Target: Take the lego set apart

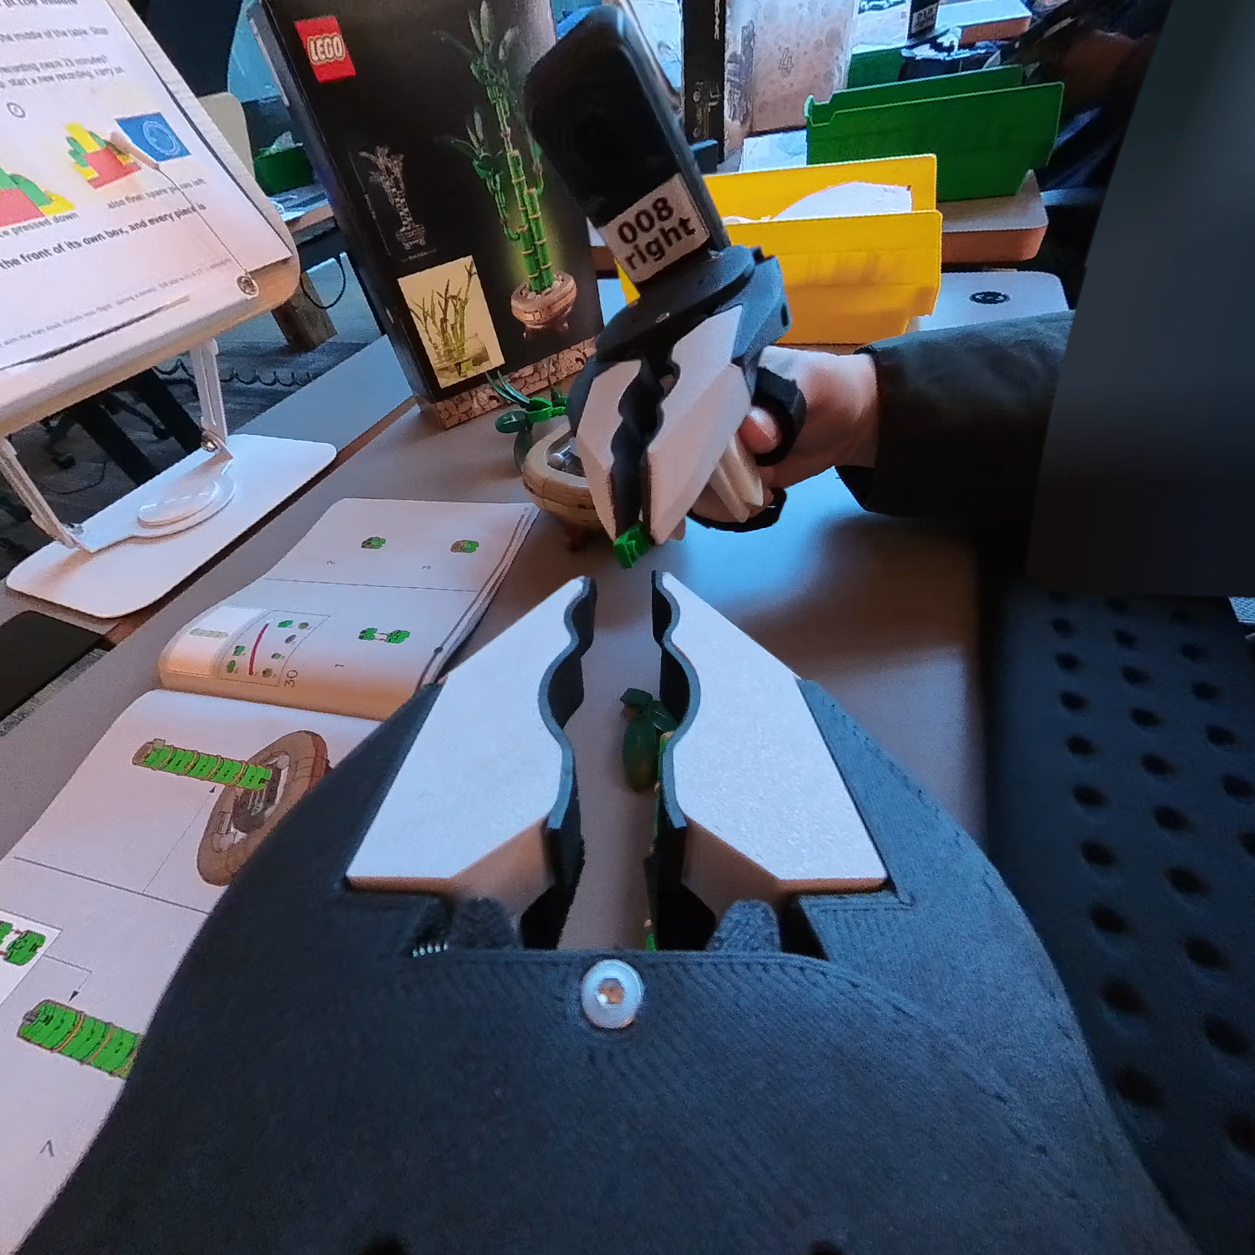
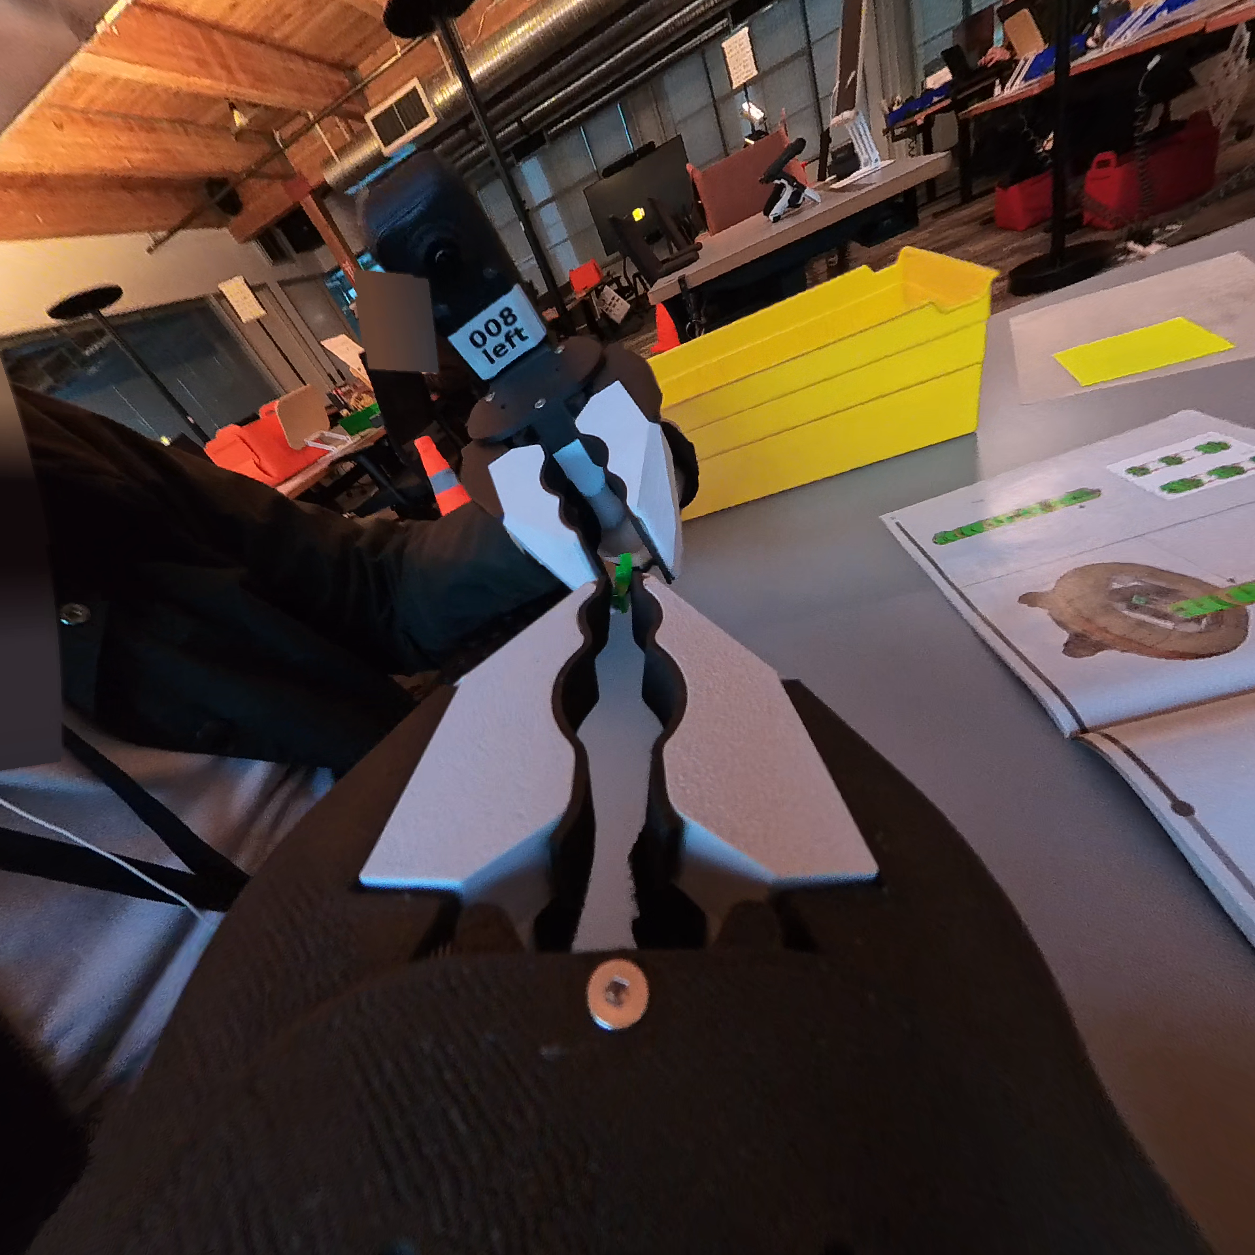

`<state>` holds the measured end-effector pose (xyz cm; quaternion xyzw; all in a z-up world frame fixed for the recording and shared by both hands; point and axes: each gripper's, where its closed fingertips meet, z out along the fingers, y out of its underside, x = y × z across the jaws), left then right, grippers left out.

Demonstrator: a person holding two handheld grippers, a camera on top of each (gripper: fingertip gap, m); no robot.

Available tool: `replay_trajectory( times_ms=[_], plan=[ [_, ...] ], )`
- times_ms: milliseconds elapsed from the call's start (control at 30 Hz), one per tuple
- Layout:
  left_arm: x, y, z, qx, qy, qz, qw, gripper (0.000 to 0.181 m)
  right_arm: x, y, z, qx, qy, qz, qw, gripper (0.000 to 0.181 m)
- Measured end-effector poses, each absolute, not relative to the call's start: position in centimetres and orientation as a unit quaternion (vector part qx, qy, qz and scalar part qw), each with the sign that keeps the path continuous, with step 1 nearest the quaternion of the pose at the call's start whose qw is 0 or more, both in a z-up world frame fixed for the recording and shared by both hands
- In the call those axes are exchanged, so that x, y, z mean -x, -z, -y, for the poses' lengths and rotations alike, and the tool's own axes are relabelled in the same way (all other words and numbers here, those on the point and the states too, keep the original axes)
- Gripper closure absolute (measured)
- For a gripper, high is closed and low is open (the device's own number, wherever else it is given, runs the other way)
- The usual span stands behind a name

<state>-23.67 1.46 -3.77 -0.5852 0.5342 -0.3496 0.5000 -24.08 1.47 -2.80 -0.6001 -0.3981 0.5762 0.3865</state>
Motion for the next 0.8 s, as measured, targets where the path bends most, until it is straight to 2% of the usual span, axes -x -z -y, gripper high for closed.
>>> replay_trajectory(
  times_ms=[267,467,733,800],
  plan=[
    [23.8,3.0,-0.6,0.545,0.325,-0.560,0.533,0.170,24.5,2.5,-0.3,0.550,-0.471,0.496,0.479,0.177],
    [23.7,2.9,0.0,0.508,0.284,-0.588,0.562,0.178,24.6,2.6,0.0,0.523,-0.421,0.533,0.514,0.177],
    [23.7,3.1,-0.2,0.483,0.217,-0.606,0.593,0.178,24.6,2.8,0.0,0.497,-0.361,0.562,0.555,0.176],
    [23.9,2.2,-0.7,0.496,0.241,-0.578,0.602,0.178,24.5,2.1,-0.1,0.496,-0.380,0.544,0.560,0.164]
  ],
)
